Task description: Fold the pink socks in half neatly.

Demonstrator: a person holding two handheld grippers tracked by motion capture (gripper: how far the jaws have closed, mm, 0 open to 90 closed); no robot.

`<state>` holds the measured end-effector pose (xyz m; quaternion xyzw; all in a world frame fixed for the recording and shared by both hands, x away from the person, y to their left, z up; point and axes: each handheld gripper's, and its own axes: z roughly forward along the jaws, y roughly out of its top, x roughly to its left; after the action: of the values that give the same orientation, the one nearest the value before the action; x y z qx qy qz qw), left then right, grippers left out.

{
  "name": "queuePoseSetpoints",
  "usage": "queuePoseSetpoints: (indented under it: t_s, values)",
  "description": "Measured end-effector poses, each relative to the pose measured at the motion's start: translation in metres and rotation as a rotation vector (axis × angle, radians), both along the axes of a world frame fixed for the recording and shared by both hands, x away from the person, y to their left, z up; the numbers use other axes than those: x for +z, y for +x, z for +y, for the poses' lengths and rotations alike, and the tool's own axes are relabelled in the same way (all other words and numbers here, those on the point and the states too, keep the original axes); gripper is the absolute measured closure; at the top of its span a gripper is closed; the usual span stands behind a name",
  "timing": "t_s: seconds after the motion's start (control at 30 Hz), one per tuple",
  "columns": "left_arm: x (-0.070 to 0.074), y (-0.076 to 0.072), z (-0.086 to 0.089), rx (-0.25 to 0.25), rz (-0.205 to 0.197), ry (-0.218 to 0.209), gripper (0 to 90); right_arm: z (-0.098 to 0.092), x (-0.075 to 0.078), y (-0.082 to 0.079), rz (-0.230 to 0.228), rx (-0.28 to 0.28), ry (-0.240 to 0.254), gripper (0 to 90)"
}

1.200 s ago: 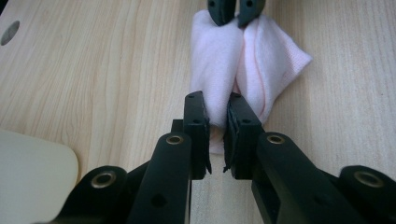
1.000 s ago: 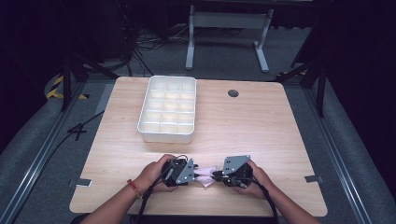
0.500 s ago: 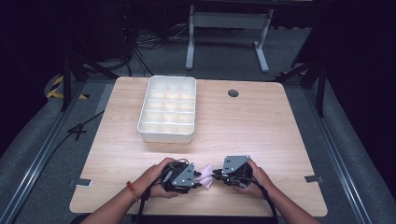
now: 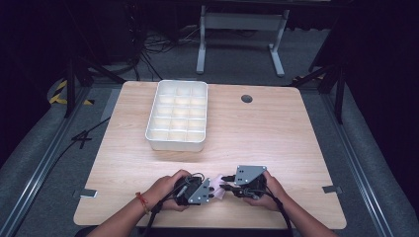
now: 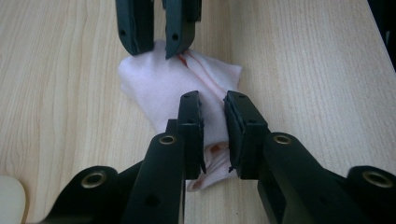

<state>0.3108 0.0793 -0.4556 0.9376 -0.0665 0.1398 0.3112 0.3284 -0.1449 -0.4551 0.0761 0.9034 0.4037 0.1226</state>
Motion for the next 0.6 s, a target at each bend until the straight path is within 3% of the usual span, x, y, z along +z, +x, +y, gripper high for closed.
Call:
queuePoseSetpoints:
  t_s: [0.1, 0.17, 0.23, 0.27, 0.3, 0.33, 0.37, 0.5, 0.57, 0.6]
  values:
    - [-0.001, 0.001, 0.001, 0.001, 0.009, -0.007, 76.8, 0.004, -0.010, 0.003, 0.050, 0.011, -0.029, 78.9]
    - [-0.001, 0.002, 0.001, 0.004, 0.012, -0.014, 76.8, 0.004, -0.011, 0.003, 0.055, 0.013, -0.028, 79.3]
    - [0.001, 0.004, 0.004, 0.022, 0.060, -0.028, 73.5, 0.003, -0.012, 0.002, 0.054, 0.017, -0.040, 79.9]
    - [0.001, 0.004, 0.004, 0.022, 0.060, -0.028, 69.8, 0.003, -0.012, 0.002, 0.054, 0.017, -0.040, 79.9]
    - [0.002, 0.005, 0.005, 0.056, 0.075, -0.044, 69.8, 0.003, -0.012, 0.001, 0.046, 0.017, -0.044, 80.0]
    - [0.004, 0.007, 0.007, 0.081, 0.096, -0.052, 57.4, 0.004, -0.012, 0.000, 0.031, 0.019, -0.051, 80.1]
    - [0.005, 0.008, 0.009, 0.096, 0.117, -0.059, 57.4, 0.004, -0.012, 0.000, 0.031, 0.019, -0.051, 80.1]
    - [0.013, 0.018, 0.020, 0.182, 0.267, -0.181, 52.6, 0.005, -0.013, -0.003, 0.009, 0.017, -0.061, 80.5]
    - [0.014, 0.020, 0.021, 0.209, 0.302, -0.208, 55.1, 0.006, -0.013, -0.004, -0.006, 0.017, -0.070, 80.7]
    - [0.013, 0.021, 0.021, 0.222, 0.314, -0.196, 57.4, 0.006, -0.012, -0.005, -0.010, 0.012, -0.076, 80.9]
